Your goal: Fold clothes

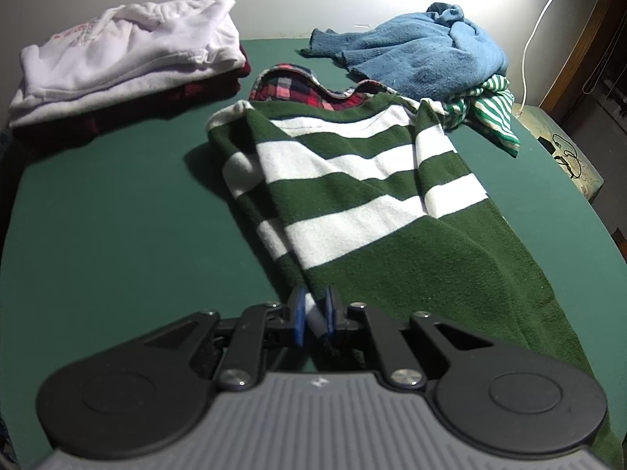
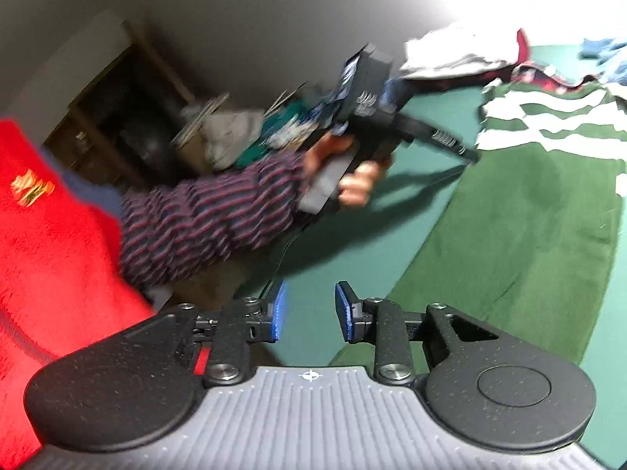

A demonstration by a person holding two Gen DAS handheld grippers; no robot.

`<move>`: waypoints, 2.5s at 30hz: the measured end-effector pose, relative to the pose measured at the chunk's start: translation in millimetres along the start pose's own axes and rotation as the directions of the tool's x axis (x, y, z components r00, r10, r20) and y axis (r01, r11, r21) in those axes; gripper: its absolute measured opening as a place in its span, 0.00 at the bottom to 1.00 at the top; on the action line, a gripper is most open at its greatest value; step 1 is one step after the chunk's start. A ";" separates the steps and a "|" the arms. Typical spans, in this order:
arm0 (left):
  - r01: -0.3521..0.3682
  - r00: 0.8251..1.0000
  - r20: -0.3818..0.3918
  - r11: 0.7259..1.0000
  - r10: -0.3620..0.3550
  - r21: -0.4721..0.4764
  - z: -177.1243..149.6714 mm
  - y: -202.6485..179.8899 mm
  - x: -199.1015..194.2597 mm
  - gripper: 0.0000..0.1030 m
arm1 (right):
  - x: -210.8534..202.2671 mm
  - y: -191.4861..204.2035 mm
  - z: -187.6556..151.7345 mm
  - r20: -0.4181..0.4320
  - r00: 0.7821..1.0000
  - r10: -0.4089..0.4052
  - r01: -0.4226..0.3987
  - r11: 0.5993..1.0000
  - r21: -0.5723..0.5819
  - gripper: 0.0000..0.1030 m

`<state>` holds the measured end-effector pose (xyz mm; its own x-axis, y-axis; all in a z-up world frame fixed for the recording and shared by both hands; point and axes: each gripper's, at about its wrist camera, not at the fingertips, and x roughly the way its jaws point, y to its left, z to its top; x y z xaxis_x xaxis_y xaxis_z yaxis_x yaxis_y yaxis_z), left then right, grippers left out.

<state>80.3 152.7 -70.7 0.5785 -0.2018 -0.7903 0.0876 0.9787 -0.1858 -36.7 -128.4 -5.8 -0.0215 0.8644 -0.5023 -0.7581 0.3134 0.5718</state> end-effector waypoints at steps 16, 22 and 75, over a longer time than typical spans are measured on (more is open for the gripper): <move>-0.144 0.990 0.039 0.974 0.139 0.174 -2.3 -10.4 -6.9 0.20 | 69.7 -1.1 -28.6 -0.232 0.967 -0.110 0.098 0.993 -0.063 0.20; -0.139 0.989 0.068 0.980 0.131 0.143 14.1 -4.6 -6.5 0.30 | 89.1 -23.7 3.1 -0.032 0.965 -0.258 0.259 0.966 0.001 0.24; -0.150 0.971 0.198 0.985 0.131 0.083 -56.3 -56.3 -50.1 0.36 | 96.2 -51.7 2.3 0.053 0.856 -0.514 0.504 0.853 0.133 0.19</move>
<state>0.6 105.5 -53.5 0.7339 -0.0604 -0.6765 0.0668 0.9976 -0.0167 1.9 -60.5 -82.1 0.4060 0.5995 -0.6897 -0.5708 0.7558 0.3209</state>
